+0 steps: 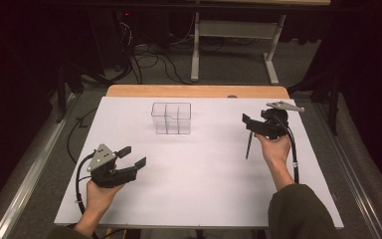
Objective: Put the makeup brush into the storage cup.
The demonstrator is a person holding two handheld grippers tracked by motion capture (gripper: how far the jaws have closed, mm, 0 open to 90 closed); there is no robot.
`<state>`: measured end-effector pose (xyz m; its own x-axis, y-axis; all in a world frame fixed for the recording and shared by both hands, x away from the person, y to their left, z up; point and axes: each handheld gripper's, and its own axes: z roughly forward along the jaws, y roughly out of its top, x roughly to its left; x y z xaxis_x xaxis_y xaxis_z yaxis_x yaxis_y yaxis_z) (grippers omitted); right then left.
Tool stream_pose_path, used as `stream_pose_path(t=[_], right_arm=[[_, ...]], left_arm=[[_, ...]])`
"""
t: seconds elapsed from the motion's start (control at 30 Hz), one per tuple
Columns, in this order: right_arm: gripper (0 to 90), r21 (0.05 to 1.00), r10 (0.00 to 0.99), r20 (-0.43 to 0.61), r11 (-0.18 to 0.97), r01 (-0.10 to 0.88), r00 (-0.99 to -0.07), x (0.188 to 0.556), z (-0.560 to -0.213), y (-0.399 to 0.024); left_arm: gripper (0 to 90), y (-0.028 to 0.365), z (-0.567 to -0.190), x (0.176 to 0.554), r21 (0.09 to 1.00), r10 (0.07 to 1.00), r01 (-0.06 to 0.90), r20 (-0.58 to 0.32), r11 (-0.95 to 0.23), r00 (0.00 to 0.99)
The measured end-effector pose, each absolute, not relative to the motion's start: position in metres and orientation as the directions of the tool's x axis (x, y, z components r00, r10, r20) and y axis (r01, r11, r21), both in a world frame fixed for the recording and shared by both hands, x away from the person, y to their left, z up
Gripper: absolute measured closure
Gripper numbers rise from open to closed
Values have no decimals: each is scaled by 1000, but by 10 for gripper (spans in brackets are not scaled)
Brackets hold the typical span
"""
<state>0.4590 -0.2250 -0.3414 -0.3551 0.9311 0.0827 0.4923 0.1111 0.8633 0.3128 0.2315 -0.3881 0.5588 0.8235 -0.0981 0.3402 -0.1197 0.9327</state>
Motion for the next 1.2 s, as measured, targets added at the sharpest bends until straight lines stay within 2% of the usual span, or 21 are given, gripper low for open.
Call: stream_pose_path(t=[0.23,0.4,1.2], right_arm=[[266,837,937,69,131,531,-342,461,-342,-228],[278,785,940,65,159,599,-334,465,-341,-228],[264,652,939,37,237,720,-343,479,-329,-219]], left_arm=[[314,231,-388,313,932,824,342,-97,-122,558],[314,232,-388,313,931,825,344,-98,-121,557],[316,231,-389,314,929,824,348,-98,-125,559]])
